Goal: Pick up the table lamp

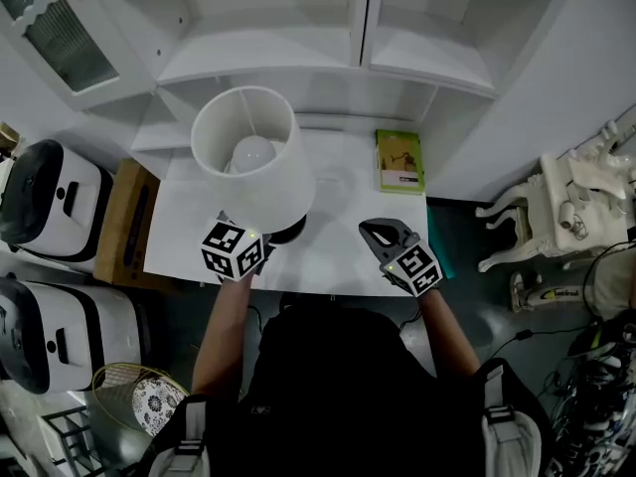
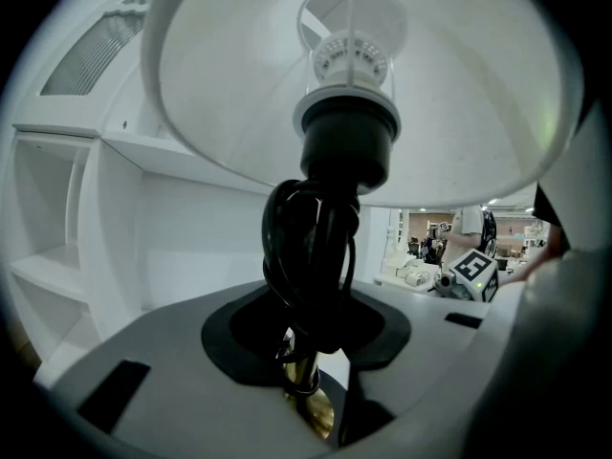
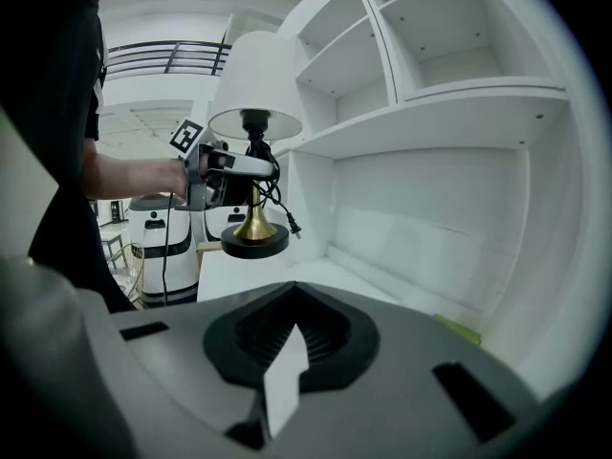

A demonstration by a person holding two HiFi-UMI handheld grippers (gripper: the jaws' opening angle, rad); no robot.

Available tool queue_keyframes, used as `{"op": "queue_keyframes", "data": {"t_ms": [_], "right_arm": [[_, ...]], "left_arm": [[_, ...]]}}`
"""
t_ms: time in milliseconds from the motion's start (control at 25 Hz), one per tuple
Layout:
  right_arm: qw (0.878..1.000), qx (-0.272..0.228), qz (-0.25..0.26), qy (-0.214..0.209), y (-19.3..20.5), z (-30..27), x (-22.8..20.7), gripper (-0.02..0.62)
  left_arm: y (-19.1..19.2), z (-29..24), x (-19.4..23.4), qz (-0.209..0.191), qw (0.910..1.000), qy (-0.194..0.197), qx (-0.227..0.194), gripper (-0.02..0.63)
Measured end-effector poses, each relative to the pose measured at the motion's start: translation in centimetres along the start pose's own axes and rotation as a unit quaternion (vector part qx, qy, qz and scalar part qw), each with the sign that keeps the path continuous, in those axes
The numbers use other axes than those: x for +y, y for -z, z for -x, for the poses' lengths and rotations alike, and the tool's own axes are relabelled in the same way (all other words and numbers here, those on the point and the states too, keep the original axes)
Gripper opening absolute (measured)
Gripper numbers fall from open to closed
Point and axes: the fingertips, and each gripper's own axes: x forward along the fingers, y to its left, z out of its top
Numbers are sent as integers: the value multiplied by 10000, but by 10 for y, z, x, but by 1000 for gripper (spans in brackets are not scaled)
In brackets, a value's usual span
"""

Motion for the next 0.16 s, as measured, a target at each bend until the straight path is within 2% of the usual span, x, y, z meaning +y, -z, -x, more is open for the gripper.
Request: {"op": "queue_keyframes", "data": {"t_ms": [160], "right_arm": [[10000,-6,-4,-56,1,0,2,6]], "left_arm": [[1,3,-2,-9,10000,-54,18,126]]}}
